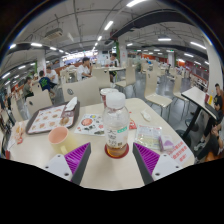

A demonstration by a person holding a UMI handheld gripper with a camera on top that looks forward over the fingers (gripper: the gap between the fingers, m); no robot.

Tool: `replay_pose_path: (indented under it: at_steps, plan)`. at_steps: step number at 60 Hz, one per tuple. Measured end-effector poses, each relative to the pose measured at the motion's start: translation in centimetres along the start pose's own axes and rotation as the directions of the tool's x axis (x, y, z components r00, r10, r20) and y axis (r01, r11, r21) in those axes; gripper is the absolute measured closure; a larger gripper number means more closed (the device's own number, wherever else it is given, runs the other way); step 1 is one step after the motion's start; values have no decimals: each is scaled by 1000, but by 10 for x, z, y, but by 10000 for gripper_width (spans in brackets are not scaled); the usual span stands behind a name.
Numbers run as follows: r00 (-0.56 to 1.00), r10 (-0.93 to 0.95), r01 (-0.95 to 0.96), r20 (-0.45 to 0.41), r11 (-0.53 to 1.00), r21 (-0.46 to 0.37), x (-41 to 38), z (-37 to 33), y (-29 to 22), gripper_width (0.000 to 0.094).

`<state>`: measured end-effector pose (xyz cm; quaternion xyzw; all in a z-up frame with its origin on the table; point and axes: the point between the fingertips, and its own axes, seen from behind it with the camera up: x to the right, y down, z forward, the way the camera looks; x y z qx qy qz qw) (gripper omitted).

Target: Pour water

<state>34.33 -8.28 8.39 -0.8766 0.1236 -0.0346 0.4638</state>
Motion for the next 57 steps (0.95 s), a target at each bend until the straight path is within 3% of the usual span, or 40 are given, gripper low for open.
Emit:
replay_pose_path:
  at_steps: [10,28,57]
  plan:
    - [1000,3,-3,-8,999,-53,-21,-79,13,88]
    - [998,-64,63,-25,997,-39,-50,-180,19,89]
    - [995,-97,97,-15,995,-14,-62,-203,15,86]
